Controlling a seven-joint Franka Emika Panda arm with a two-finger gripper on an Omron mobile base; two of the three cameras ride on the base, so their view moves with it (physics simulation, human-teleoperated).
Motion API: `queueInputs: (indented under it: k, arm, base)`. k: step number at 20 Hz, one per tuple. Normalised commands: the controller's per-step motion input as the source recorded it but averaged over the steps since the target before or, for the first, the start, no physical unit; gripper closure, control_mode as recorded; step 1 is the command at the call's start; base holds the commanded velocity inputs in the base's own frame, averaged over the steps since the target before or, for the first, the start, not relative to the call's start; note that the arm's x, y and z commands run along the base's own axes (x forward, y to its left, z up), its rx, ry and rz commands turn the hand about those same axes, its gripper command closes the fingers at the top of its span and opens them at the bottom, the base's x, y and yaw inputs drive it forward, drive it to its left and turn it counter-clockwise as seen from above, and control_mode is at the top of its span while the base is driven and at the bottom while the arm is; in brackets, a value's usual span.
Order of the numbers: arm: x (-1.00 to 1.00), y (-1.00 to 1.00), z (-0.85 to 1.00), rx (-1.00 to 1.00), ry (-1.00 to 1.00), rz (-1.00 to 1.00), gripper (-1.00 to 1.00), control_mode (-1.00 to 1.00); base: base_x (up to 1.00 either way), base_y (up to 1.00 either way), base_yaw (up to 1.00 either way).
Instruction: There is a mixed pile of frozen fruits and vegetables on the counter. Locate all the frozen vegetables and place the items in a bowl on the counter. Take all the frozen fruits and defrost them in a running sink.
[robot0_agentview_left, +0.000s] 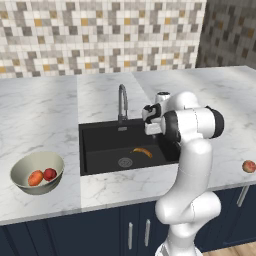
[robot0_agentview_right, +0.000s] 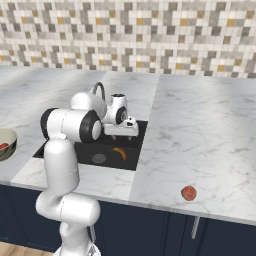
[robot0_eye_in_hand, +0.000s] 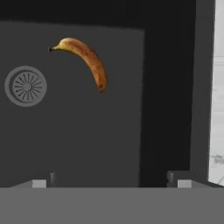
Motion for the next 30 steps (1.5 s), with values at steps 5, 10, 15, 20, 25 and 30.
queueInputs:
  k: [5, 10, 15, 20, 25, 30]
  arm:
    - [-0.03, -0.17, 0.06, 0.00, 0.09, -0.15, -1.00, -1.00]
    - [-0.06, -0.26, 0.03, -0.01, 0.03, -0.13, -1.00, -1.00]
    - [-0.04, -0.35, -0.07, 0.00, 0.01, -0.12, -1.00, -1.00]
    - [-0.05, -0.36, -0.06, 0.00, 0.00, -0.11, -1.00, -1.00]
    - [-0.01, -0.30, 0.00, 0.00, 0.01, -0.13, -1.00, -1.00]
    - [-0.01, -0.28, 0.00, -0.01, 0.02, -0.13, -1.00, -1.00]
  base:
    - [0.00, 0.00, 0.00]
    - [0.00, 0.00, 0.00]
    - [0.00, 0.00, 0.00]
    - [0.00, 0.00, 0.00]
    - [0.00, 0.00, 0.00]
    - [0.00, 0.00, 0.00]
